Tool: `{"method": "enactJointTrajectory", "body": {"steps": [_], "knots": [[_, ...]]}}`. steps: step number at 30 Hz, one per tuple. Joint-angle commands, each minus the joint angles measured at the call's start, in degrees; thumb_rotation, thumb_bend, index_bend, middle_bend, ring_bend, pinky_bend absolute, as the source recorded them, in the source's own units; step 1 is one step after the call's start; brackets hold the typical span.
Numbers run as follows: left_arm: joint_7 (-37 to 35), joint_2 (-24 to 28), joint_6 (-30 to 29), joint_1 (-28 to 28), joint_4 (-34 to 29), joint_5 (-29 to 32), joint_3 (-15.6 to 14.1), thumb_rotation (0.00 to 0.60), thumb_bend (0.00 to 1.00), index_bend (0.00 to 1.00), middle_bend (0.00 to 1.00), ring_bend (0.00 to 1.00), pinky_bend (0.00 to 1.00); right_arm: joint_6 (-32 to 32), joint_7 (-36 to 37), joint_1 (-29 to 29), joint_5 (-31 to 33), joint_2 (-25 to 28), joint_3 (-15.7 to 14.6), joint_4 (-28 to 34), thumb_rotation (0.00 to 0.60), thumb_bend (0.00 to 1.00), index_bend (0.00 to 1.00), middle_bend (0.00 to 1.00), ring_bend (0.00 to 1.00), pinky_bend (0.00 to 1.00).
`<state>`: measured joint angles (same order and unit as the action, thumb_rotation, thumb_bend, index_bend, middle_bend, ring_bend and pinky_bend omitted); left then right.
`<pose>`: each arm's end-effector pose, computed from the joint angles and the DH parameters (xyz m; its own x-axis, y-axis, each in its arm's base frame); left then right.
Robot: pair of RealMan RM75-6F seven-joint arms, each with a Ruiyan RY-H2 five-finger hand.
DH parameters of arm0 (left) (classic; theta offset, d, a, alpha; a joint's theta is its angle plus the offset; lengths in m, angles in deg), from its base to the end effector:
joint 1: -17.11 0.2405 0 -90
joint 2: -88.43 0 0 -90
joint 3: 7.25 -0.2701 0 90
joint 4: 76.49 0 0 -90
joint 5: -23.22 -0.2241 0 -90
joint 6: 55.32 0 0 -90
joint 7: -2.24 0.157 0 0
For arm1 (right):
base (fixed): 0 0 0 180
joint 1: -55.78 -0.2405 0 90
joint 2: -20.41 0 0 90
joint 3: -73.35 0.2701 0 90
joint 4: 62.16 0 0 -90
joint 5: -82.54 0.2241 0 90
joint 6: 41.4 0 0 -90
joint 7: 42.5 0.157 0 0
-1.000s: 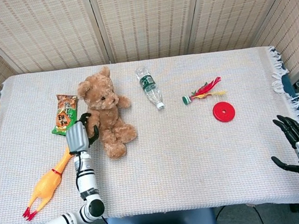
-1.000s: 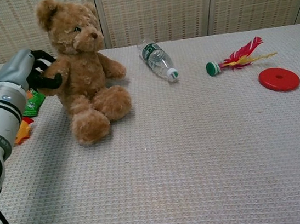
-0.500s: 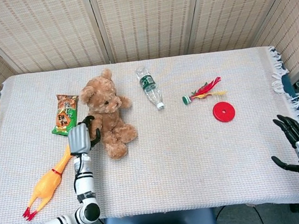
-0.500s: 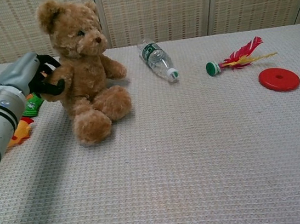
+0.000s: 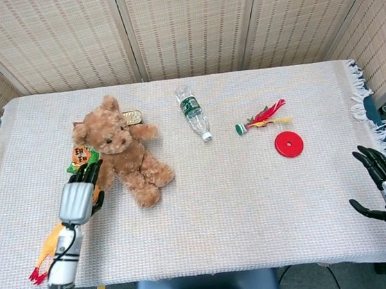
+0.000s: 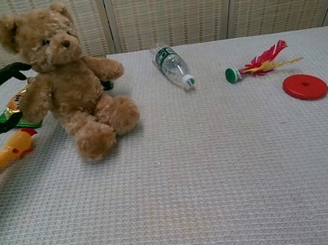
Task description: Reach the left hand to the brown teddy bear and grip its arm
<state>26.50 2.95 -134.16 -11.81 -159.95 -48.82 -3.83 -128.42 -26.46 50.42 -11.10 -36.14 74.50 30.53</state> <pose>-0.2407 0.3170 0.0303 0.5580 -0.0303 0.8293 0.8130 -0.1806 -0.5536 -0.3173 -0.1916 0.1874 0.2607 -0.0242 0.9651 -0.9564 -0.1431 0.2547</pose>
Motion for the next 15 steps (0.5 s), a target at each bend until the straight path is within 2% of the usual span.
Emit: {"method": "enactJointTrajectory", "body": {"steps": [1,6,10,15], "knots": [[-2.2,5.9,-3.9,6.2,-4.0,-6.5,-6.7,0.600,0.43,0.04,0.11,0.09,0.32,0.0,-1.0,0.0,-0.1,-0.5,-0.1,-0.1,0.600,0.13,0.00,0.00,0.00,0.13],[-5.5,7.1,-7.8,10.2,-3.7,-10.5,-8.9,0.600,0.43,0.04,0.11,0.09,0.32,0.9,-3.4,-0.2,0.8,-1.3,0.0,0.3,0.600,0.13,0.00,0.00,0.00,0.13],[-7.2,7.0,-11.2,12.5,-2.4,-13.4,-8.9,0.600,0.43,0.04,0.11,0.09,0.32,0.9,-4.9,0.0,1.3,-1.8,0.2,0.6,0.600,0.13,0.00,0.00,0.00,0.13],[-9.7,7.0,-11.7,14.5,-1.7,-13.6,-8.6,0.600,0.42,0.04,0.11,0.09,0.32,-0.2,-6.4,0.6,1.2,-2.3,0.1,0.9,0.600,0.13,0.00,0.00,0.00,0.13]]}}
